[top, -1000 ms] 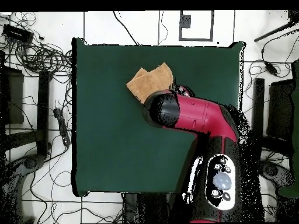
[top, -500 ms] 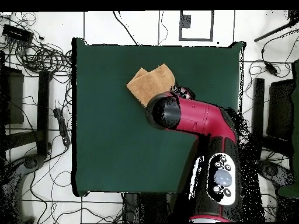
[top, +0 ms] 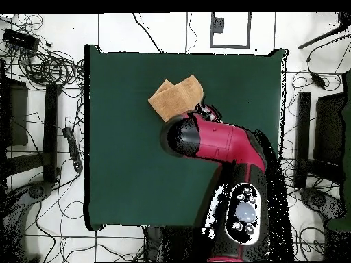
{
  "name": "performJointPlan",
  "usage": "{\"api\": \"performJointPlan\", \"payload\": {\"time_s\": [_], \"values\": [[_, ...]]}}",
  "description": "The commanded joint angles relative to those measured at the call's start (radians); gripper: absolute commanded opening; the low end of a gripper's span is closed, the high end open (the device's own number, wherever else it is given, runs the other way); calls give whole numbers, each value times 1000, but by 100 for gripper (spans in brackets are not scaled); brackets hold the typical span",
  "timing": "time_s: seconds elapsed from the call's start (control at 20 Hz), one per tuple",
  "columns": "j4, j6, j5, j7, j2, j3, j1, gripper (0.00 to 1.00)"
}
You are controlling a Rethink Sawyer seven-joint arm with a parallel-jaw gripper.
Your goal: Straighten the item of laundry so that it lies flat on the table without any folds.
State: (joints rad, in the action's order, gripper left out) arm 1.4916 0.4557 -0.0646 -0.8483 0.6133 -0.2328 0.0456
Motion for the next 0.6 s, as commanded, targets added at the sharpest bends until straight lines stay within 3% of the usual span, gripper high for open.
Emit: {"api": "performJointPlan", "payload": {"time_s": [0.05, 0.35, 0.6], "values": [[140, -40, 60, -414, -66, -14, -74, 0], [170, 7, 63, -444, -42, -12, -82, 0], [188, -28, 40, -456, -40, -8, -78, 0]]}}
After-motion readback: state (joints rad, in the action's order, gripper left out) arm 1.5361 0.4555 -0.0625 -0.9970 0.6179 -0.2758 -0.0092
